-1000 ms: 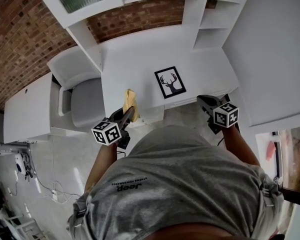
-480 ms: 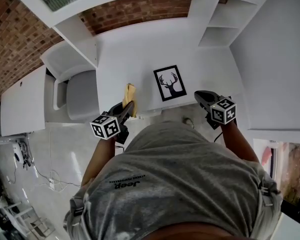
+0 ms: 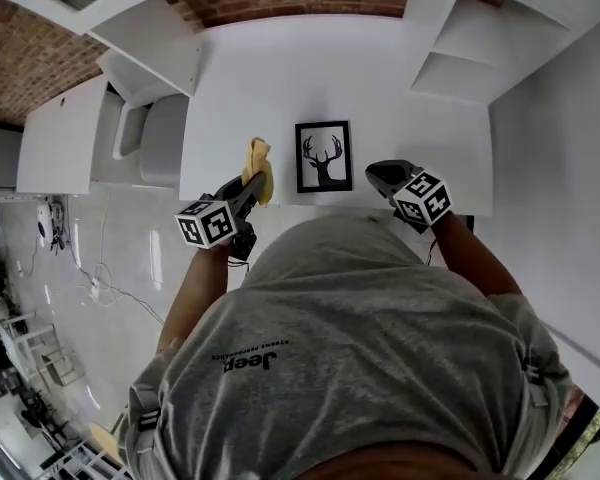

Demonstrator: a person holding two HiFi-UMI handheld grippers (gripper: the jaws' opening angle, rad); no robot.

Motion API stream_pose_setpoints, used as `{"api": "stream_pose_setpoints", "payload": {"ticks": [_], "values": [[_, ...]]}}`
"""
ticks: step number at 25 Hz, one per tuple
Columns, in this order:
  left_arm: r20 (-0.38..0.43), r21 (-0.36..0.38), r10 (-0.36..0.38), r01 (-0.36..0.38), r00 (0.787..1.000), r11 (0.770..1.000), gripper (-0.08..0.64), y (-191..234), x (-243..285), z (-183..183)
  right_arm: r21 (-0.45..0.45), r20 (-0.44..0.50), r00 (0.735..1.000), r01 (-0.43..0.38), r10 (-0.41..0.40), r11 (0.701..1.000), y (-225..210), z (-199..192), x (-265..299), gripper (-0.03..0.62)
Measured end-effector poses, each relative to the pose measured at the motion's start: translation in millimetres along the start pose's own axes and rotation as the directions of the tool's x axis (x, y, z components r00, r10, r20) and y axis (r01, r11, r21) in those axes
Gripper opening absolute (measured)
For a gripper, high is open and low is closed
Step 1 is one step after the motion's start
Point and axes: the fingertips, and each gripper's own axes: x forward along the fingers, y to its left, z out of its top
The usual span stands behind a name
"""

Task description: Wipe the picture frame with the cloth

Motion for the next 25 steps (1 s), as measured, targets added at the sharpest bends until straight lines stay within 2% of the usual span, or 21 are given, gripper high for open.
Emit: {"api": "stream_pose_setpoints", "payload": {"ticks": [4, 6, 10, 14, 19, 24, 25], "values": [[-0.029, -0.007, 0.028, -0.028, 0.999, 1.000, 0.066, -1.4, 9.9, -7.6, -0.099, -0.096, 0.994, -0.058, 0.048, 0.993, 2.0, -21.4, 24.9, 0.019], [-0.051, 0.004, 0.020, -0.019, 0.999, 1.000, 0.066, 4.4, 11.0, -9.4, -0.134, -0.143, 0.988, -0.069, 0.050, 0.989, 8.9, -29.1, 40.2, 0.062], [-0.123, 0.039, -0.029, 0.034, 0.992, 0.999, 0.066, 26.7, 16.2, -15.4, -0.178, -0.209, 0.977, -0.005, -0.033, 0.984, 8.9, -38.9, 69.7, 0.060], [-0.202, 0.071, -0.098, 0.114, 0.975, 0.991, 0.066, 44.6, 26.4, -23.3, -0.224, -0.324, 0.938, 0.050, -0.123, 0.973, 1.1, -64.2, 85.2, 0.040], [-0.227, 0.073, -0.147, 0.167, 0.963, 0.983, 0.066, 54.7, 37.8, -24.8, -0.277, -0.450, 0.880, 0.025, -0.153, 0.960, 11.0, -88.0, 94.2, 0.034], [-0.219, 0.052, -0.157, 0.172, 0.963, 0.984, 0.066, 55.4, 40.1, -26.0, -0.281, -0.483, 0.859, 0.031, -0.170, 0.959, 9.0, -89.5, 102.2, 0.039], [-0.217, 0.048, -0.154, 0.168, 0.964, 0.985, 0.066, 56.0, 39.3, -26.6, -0.281, -0.484, 0.858, 0.033, -0.171, 0.959, 8.5, -88.8, 103.0, 0.061]]}}
